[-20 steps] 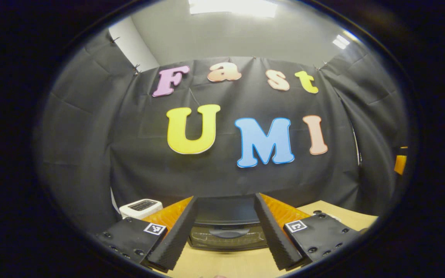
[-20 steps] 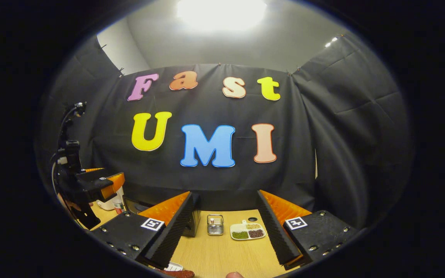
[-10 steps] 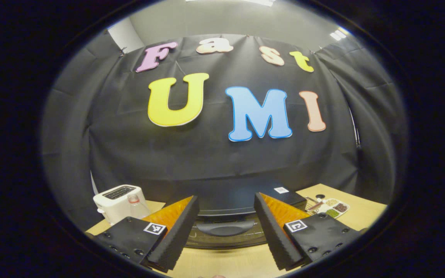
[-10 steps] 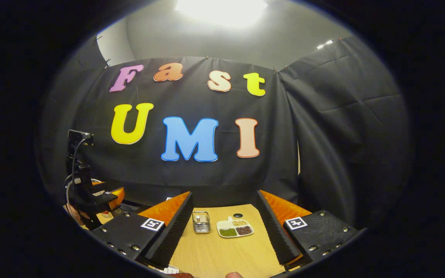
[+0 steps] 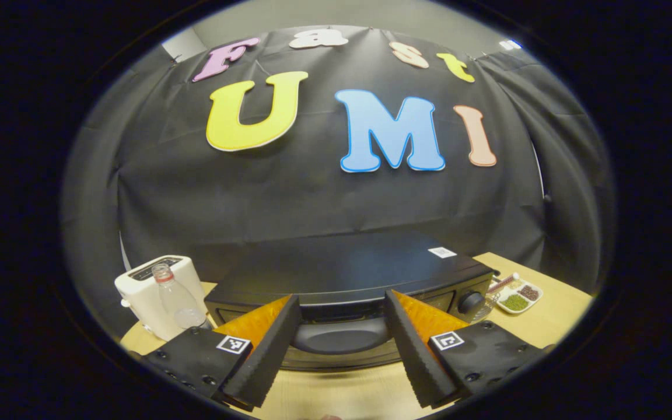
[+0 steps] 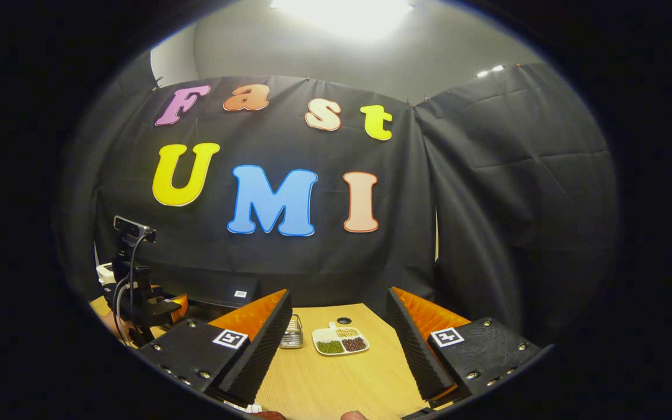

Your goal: Open the electric oven with the left hand, put the food in, and close the electric oven.

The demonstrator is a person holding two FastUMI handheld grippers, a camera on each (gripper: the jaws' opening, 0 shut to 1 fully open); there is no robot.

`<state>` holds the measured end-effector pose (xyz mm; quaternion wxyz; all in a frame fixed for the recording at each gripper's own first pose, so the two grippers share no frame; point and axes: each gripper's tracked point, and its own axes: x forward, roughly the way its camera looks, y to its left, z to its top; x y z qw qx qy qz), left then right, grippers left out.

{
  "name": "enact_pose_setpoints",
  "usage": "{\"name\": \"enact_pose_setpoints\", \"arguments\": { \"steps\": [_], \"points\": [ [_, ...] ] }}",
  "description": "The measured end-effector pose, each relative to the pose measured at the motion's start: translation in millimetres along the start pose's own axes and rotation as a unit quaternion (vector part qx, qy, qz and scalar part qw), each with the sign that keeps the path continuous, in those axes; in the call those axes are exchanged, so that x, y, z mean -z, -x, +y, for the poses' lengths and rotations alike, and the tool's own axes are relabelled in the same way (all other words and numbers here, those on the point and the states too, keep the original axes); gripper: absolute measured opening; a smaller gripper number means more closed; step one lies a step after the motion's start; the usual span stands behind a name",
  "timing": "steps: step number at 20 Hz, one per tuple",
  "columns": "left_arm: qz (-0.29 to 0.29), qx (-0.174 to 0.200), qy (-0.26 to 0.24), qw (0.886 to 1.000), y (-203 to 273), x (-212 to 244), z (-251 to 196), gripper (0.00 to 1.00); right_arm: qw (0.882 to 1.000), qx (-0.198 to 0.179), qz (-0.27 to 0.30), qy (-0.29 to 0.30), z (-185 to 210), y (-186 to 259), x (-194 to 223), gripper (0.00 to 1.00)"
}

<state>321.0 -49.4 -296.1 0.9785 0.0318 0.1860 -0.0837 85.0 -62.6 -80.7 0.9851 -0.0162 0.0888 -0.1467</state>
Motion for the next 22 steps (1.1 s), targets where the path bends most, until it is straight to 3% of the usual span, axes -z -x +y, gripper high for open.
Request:
{"name": "enact_pose_setpoints", "arguments": {
  "steps": [2, 3, 4, 11, 12, 13, 14, 21, 22],
  "points": [
    [-0.007, -0.002, 0.005, 1.000, -0.2, -0.9, 0.4, 1.00, 1.000, 0.002, 0.008, 0.003, 0.1, -1.1, 3.3, 0.98],
    [-0.003, -0.004, 0.004, 1.000, -1.1, 2.0, 0.6, 0.92, 1.000, 0.002, 0.008, 0.005, -0.5, -0.8, 1.9, 0.98],
    [-0.007, -0.004, 0.006, 1.000, -0.7, -0.4, 0.5, 1.00, 1.000, 0.002, 0.004, 0.007, -0.1, 0.9, -1.1, 0.98],
    [-0.008, -0.010, 0.007, 1.000, 11.8, 6.1, -2.3, 0.97, 1.000, -0.011, -0.009, 0.012, 5.5, 4.5, -9.7, 0.98],
    [-0.007, -0.010, 0.008, 1.000, 15.5, 6.8, -3.1, 1.00, 1.000, -0.013, -0.010, 0.012, 5.6, 5.2, -10.5, 0.98],
    [-0.006, -0.011, 0.008, 1.000, 19.6, 9.3, -3.8, 0.92, 1.000, -0.014, -0.010, 0.012, 4.7, 6.5, -10.6, 0.98],
    [-0.005, -0.011, 0.008, 1.000, 23.9, 11.4, -4.7, 1.00, 1.000, -0.014, -0.012, 0.011, 3.6, 7.5, -11.1, 0.98],
    [0.008, -0.018, 0.006, 1.000, 49.1, 27.9, -9.2, 1.00, 1.000, -0.024, -0.010, 0.006, -1.1, 13.2, -10.7, 0.98],
    [0.010, -0.019, 0.005, 1.000, 53.0, 30.8, -9.7, 0.96, 1.000, -0.026, -0.012, 0.005, -0.5, 13.8, -12.6, 0.98]
  ]
}}
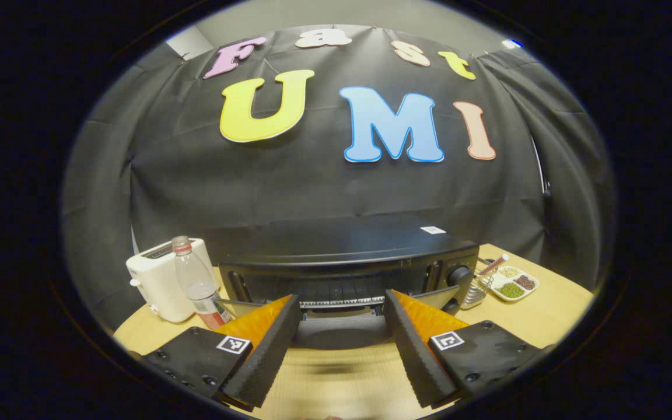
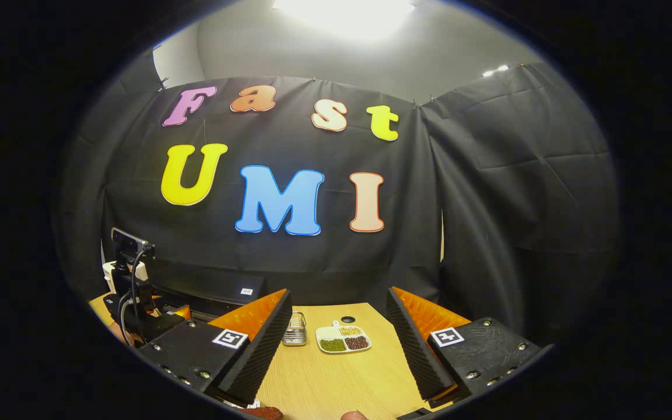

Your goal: Open the electric oven with the left hand, put the food in, and close the electric oven.

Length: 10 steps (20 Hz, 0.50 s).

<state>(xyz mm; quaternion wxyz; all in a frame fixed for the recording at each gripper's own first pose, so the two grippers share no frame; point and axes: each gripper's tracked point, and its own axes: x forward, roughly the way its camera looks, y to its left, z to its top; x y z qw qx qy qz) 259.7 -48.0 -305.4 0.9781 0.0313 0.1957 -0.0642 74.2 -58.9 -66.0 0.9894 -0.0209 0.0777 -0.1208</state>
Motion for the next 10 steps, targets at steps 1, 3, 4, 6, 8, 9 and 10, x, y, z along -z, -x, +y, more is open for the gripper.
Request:
{"name": "enact_pose_setpoints", "arguments": {
  "steps": [1, 3, 4, 6, 8, 9, 10],
  "points": [
    [0.003, 0.000, -0.001, 1.000, 3.5, 3.2, -0.9, 1.00, 1.000, -0.002, -0.001, 0.000, 0.2, 1.9, -0.3, 0.98],
    [0.008, -0.001, -0.002, 1.000, 10.9, 10.3, -1.9, 1.00, 1.000, -0.008, -0.002, 0.002, 1.2, 3.5, 0.2, 0.98],
    [0.011, -0.002, -0.002, 1.000, 13.7, 13.6, -2.2, 1.00, 1.000, -0.010, -0.002, 0.002, 1.5, 4.6, 0.2, 0.98],
    [0.019, -0.005, -0.003, 1.000, 19.8, 21.9, -3.7, 1.00, 1.000, -0.015, -0.001, 0.002, 2.6, 6.4, 0.6, 0.98],
    [0.026, -0.005, -0.004, 1.000, 26.1, 30.6, -4.6, 1.00, 1.000, -0.018, -0.001, 0.003, 2.8, 8.3, -0.2, 0.98],
    [0.030, -0.005, -0.005, 1.000, 28.4, 34.9, -5.4, 0.96, 1.000, -0.020, -0.001, 0.002, 2.0, 9.3, 0.7, 0.98],
    [0.033, -0.004, -0.005, 0.999, 30.6, 38.1, -5.8, 1.00, 1.000, -0.021, -0.001, 0.001, 2.3, 9.7, 0.2, 0.98]
  ]
}}
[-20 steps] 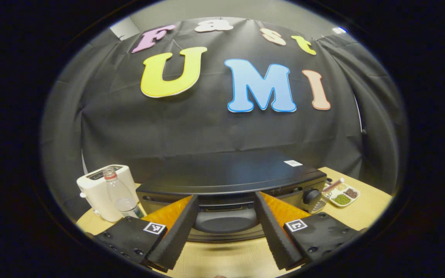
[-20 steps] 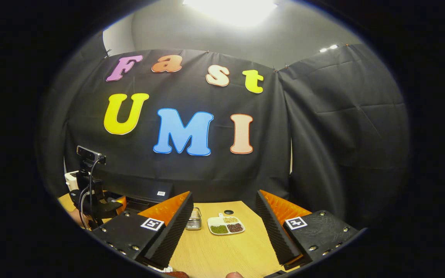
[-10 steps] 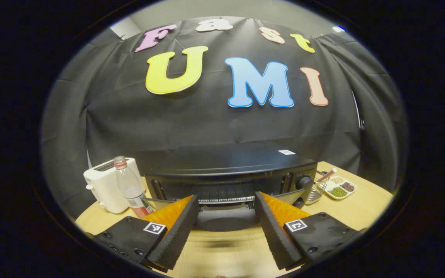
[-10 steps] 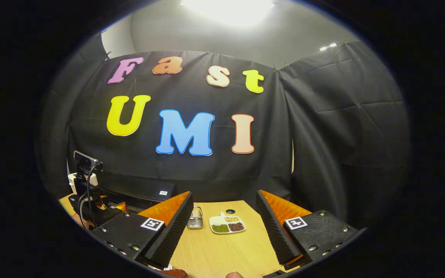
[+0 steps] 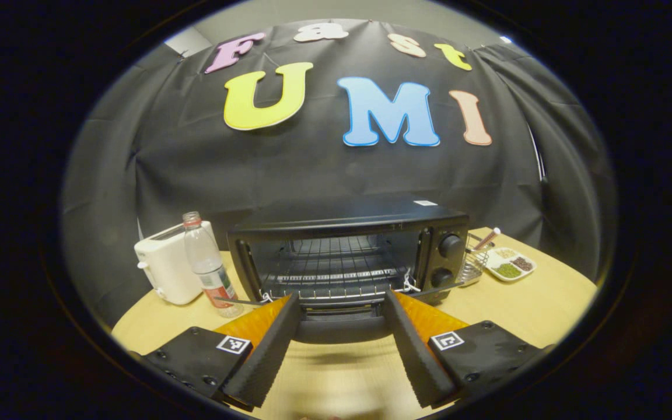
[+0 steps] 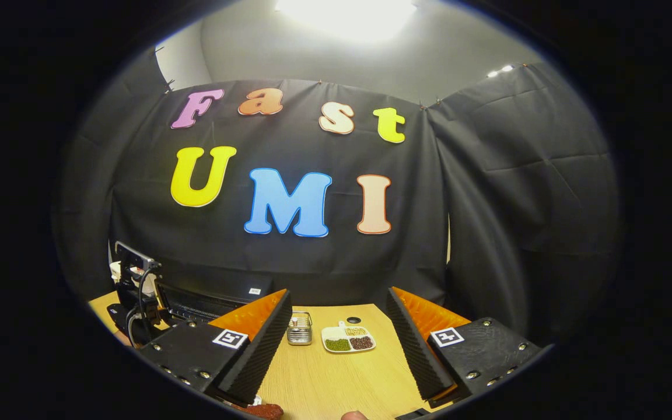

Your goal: Open the electric oven with the left hand, put the food in, and close the electric oven.

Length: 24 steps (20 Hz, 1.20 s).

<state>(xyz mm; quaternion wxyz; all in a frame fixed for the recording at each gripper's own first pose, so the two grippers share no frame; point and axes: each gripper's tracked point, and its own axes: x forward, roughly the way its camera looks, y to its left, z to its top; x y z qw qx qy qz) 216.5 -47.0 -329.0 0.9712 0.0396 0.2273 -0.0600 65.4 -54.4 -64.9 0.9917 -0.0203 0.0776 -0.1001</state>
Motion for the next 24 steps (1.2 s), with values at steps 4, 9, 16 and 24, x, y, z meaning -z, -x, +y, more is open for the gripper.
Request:
{"name": "enact_pose_setpoints", "arguments": {
  "steps": [4, 9, 16, 24],
  "points": [
    [0.015, -0.002, 0.004, 1.000, 5.4, 17.1, -1.8, 1.00, 1.000, -0.005, 0.002, 0.002, -0.5, 3.3, 1.3, 0.98],
    [0.039, -0.001, 0.004, 0.999, 13.1, 45.1, -4.4, 1.00, 1.000, -0.008, 0.008, 0.001, -3.4, 7.7, 5.9, 0.98],
    [0.083, -0.002, 0.035, 0.996, 18.8, 85.0, -7.7, 0.97, 1.000, -0.016, 0.012, 0.011, -5.8, 14.2, 7.5, 0.98],
    [0.095, -0.007, 0.023, 0.995, 25.8, 100.9, -16.0, 1.00, 0.999, -0.035, 0.032, 0.012, -8.3, 21.6, 15.9, 0.98]
  ]
}}
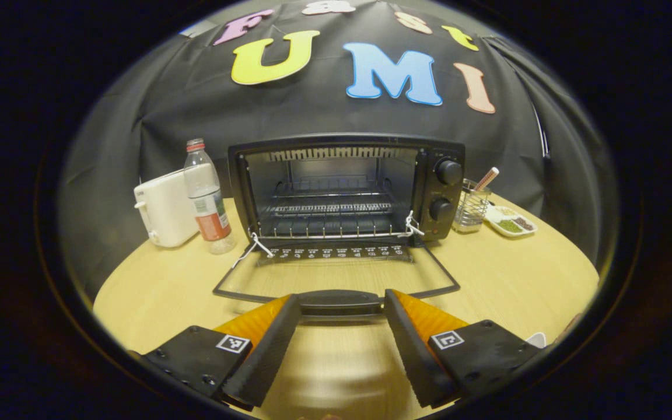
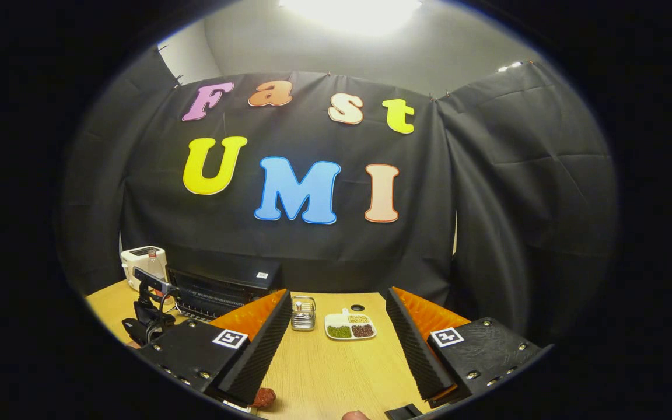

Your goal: Open the electric oven with the left hand, put the food in, and close the electric oven.

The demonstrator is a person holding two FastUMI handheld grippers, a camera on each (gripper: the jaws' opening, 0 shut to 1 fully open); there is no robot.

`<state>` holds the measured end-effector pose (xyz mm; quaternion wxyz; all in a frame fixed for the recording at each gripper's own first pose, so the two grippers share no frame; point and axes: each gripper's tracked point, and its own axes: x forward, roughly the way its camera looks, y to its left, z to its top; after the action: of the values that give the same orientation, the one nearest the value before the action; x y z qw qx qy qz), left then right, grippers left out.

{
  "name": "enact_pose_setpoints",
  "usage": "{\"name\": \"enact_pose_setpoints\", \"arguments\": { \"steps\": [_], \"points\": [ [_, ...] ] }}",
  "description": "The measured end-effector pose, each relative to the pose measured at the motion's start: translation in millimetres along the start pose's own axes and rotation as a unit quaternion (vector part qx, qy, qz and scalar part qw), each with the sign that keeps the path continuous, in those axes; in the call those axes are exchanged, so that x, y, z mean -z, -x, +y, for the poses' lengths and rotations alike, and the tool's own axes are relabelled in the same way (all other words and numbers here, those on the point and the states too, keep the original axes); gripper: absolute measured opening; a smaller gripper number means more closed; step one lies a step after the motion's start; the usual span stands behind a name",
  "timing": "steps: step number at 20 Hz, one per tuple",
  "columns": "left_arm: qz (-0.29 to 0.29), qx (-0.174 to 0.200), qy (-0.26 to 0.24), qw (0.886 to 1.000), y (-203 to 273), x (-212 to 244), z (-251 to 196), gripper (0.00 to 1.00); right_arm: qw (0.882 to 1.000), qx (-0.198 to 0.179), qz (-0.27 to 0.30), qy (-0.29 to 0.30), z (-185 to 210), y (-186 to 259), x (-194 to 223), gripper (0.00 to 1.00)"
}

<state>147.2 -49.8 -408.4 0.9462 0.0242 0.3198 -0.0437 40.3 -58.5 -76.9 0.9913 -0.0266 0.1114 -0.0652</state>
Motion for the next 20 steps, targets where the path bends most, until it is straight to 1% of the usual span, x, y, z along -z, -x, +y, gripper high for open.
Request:
{"name": "enact_pose_setpoints", "arguments": {
  "steps": [2, 3, 4, 8, 9, 11, 13, 14, 16, 17, 18, 20],
  "points": [
    [-0.011, -0.004, 0.006, 1.000, 14.1, -7.5, 0.1, 0.92, 1.000, -0.011, 0.001, -0.005, 1.7, 0.8, 1.5, 0.98],
    [-0.022, -0.007, 0.009, 1.000, 23.6, -15.6, 0.5, 1.00, 1.000, -0.018, 0.005, -0.008, 3.2, 0.8, 4.5, 0.98],
    [-0.034, -0.010, 0.010, 0.999, 34.2, -26.2, 0.6, 0.96, 1.000, -0.024, 0.012, -0.010, 3.8, 0.9, 10.1, 0.98],
    [-0.109, -0.021, 0.019, 0.994, 93.4, -89.7, 7.9, 0.96, 0.997, -0.059, 0.028, -0.029, 14.1, -0.4, 27.5, 0.99],
    [-0.127, -0.025, 0.021, 0.991, 109.4, -105.2, 11.8, 1.00, 0.997, -0.066, 0.033, -0.034, 16.2, -1.7, 32.4, 0.99],
    [-0.160, -0.034, 0.024, 0.986, 140.4, -131.4, 19.7, 1.00, 0.993, -0.095, 0.045, -0.046, 27.7, -2.8, 43.5, 0.99],
    [-0.186, -0.047, 0.030, 0.981, 169.4, -152.9, 31.8, 1.00, 0.989, -0.120, 0.068, -0.054, 37.3, -3.5, 59.7, 0.98],
    [-0.203, -0.056, 0.034, 0.977, 185.1, -164.4, 39.7, 0.96, 0.986, -0.133, 0.079, -0.060, 42.8, -3.3, 67.4, 0.99],
    [-0.226, -0.073, 0.040, 0.970, 215.5, -179.6, 53.3, 1.00, 0.978, -0.163, 0.107, -0.072, 56.0, -3.7, 85.2, 0.99],
    [-0.236, -0.080, 0.040, 0.968, 226.1, -185.9, 57.8, 0.99, 0.972, -0.180, 0.128, -0.080, 64.1, -2.5, 96.6, 0.99],
    [-0.245, -0.088, 0.039, 0.965, 237.3, -190.1, 63.7, 0.97, 0.964, -0.198, 0.156, -0.089, 72.1, 0.8, 113.7, 0.99],
    [-0.255, -0.100, 0.037, 0.961, 254.1, -197.9, 70.8, 0.96, 0.948, -0.218, 0.204, -0.111, 81.4, 4.5, 141.7, 0.99]
  ]
}}
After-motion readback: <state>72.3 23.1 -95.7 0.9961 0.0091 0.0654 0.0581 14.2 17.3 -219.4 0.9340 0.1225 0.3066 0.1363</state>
